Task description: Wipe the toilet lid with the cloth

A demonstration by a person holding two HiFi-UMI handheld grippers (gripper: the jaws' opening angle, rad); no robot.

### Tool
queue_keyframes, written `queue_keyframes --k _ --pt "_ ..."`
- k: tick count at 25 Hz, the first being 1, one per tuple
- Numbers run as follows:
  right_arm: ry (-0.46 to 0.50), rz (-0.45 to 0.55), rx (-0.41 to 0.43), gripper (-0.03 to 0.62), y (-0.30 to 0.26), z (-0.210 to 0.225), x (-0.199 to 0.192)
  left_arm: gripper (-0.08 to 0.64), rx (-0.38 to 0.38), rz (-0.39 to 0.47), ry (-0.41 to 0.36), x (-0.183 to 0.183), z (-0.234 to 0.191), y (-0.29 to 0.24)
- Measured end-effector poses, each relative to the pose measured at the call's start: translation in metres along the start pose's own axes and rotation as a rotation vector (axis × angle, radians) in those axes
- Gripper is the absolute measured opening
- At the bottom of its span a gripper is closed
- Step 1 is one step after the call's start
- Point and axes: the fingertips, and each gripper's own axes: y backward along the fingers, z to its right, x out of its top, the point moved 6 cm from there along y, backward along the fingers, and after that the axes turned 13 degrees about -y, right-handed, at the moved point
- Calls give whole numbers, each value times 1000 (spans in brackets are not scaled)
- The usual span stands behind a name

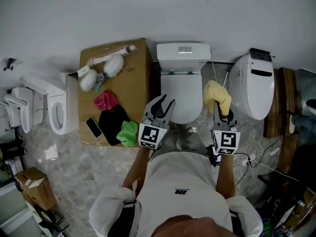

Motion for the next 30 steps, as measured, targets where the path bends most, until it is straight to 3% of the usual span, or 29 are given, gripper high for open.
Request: queue_keyframes --k 9,30 --pt "-12 -80 -43 106 -77 50 -43 143 -26 -42 29 -52 -1 -71" --pt "-66 -378 115 106 -264 153 -193 140 39 -288 138 -181 39 -242"
